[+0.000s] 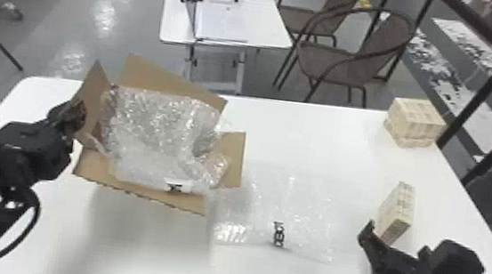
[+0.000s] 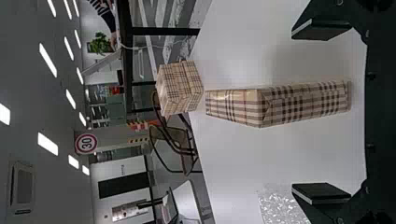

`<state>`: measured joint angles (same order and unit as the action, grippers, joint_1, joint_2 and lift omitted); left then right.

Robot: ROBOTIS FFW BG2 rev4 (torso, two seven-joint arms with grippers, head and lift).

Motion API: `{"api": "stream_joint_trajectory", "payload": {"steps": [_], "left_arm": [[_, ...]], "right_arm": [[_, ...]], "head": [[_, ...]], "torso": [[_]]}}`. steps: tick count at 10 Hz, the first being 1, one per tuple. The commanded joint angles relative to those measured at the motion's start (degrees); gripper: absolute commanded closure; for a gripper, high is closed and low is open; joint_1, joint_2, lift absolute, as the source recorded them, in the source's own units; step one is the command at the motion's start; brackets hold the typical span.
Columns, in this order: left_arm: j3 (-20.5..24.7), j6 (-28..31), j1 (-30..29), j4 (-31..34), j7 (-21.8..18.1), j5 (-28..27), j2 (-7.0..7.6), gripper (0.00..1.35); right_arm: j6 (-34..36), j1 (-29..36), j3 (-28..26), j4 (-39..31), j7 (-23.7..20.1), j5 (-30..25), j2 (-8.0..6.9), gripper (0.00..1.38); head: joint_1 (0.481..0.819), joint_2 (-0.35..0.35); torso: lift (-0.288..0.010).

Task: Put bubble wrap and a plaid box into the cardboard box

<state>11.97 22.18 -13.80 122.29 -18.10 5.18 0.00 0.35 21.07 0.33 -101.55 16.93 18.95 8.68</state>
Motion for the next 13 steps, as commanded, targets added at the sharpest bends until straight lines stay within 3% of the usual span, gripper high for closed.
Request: {"api": "stream_joint_trajectory", "payload": {"steps": [1, 4, 11, 12, 13], "left_arm": [[0.0, 0.0, 0.0, 0.0, 0.0, 0.0, -0.15, 1.23], [0.0, -0.2, -0.1, 0.0, 0.0, 0.0, -0.15, 1.23], [-0.1, -0.6, -0.2, 0.0, 0.0, 0.1, -0.15, 1.23], [-0.1, -0.6, -0.2, 0.0, 0.0, 0.1, -0.15, 1.23], [-0.1, -0.6, -0.2, 0.0, 0.0, 0.1, -0.15, 1.23]], "right_arm": [[1.1, -1.2, -0.9, 0.0, -0.3, -0.7, 0.03, 0.14], [3.4, -4.1, -3.4, 1.3, -2.6, -1.9, -0.06, 0.14], [5.4, -10.3, -3.5, 9.2, -7.8, -3.9, -0.5, 0.15], [5.4, -10.3, -3.4, 9.1, -8.1, -3.9, -0.68, 0.18], [5.6, -10.4, -3.5, 9.0, -8.1, -4.1, -0.77, 0.31]], "head": [[0.695, -0.058], [0.695, -0.074], [0.695, -0.073], [0.695, -0.072], [0.695, -0.07]], "torso": [[-0.109], [-0.109], [-0.109], [-0.109], [-0.109]]}}
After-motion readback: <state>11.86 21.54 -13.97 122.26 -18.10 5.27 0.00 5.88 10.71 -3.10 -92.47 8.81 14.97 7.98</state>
